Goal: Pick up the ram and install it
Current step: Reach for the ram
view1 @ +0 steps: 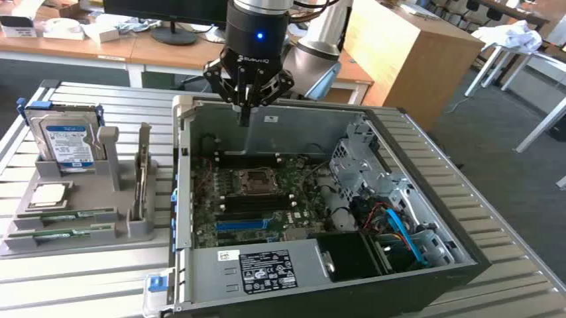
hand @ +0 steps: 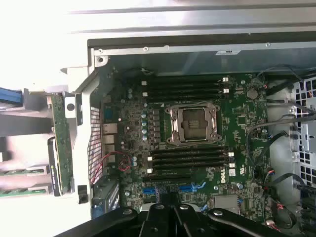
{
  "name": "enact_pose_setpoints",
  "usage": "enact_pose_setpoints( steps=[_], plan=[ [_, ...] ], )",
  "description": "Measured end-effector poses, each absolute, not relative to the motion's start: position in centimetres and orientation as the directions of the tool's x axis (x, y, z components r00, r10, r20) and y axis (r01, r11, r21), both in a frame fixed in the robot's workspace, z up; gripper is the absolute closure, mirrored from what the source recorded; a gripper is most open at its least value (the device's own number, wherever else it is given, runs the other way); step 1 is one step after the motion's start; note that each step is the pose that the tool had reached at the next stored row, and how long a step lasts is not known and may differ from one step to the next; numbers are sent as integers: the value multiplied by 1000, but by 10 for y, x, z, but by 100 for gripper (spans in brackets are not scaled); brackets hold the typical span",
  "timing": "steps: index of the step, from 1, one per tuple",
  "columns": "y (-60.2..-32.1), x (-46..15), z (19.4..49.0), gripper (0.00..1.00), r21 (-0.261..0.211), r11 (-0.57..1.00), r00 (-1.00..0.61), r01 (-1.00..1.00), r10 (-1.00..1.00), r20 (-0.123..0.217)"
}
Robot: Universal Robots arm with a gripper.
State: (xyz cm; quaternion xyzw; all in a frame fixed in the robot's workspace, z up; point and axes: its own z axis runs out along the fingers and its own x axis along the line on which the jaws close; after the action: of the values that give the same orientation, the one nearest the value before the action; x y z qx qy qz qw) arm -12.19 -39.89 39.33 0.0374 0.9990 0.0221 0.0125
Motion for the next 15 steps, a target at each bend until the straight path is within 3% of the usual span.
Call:
enact_pose_setpoints(
  steps=[15],
  plan=[
    [-399, -124, 393, 90, 45, 996, -997, 74, 75, -23]
  ],
)
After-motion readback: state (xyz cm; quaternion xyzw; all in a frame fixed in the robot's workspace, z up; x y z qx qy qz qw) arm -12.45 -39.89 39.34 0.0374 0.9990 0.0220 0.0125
